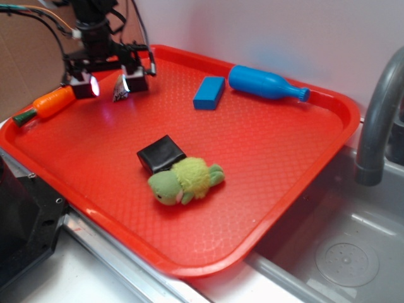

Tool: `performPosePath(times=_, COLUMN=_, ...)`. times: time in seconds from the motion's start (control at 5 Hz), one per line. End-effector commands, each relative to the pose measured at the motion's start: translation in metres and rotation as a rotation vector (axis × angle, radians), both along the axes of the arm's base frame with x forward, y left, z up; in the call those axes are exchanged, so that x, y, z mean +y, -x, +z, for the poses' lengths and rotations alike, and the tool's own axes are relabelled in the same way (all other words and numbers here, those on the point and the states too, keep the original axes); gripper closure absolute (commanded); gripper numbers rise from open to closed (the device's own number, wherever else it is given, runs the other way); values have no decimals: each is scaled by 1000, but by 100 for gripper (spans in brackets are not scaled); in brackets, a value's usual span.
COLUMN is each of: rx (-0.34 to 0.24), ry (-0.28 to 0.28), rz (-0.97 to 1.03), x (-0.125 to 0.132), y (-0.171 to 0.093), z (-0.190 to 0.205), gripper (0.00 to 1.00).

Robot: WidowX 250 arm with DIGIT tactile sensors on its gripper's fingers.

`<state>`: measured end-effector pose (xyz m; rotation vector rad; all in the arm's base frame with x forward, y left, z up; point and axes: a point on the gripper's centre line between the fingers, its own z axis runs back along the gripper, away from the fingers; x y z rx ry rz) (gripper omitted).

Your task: Grab the wood chip.

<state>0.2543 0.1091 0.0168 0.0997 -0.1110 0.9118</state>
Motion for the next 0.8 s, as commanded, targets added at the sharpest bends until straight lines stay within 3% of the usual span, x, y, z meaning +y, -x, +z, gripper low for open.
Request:
performPosePath(times=0.0, rx=34, ry=-19, rz=-17, x=-2, y=-9, z=-25, gripper=100)
performPosePath(times=0.4, rx=15, ry=-11, rz=-81, x=-9, y=2, z=5, gripper=100)
performPosePath(times=0.6, rx=-73, ry=-33, rz=-163, x=-10, y=19, z=53, gripper=100)
